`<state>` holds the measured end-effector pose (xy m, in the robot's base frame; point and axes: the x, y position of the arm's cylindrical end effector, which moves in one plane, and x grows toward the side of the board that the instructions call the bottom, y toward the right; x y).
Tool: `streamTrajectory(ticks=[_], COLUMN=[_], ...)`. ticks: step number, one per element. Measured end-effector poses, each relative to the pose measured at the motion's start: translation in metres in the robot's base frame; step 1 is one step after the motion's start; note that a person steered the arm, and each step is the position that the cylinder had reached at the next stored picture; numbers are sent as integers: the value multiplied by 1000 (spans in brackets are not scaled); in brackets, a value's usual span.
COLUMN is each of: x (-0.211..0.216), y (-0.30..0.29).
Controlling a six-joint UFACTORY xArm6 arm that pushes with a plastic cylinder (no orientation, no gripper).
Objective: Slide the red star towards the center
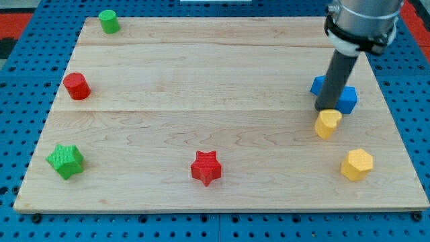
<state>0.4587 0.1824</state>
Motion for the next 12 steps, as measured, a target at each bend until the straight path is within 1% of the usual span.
streamTrajectory(ticks=[1, 2, 3, 4, 5, 6, 7, 8, 9, 10, 11, 12], x=[30, 40, 41, 52, 51, 65, 135, 118, 47, 14, 36, 72], y=[1, 8, 9, -5, -52, -109, -125, -170, -220, -298, -243, -224])
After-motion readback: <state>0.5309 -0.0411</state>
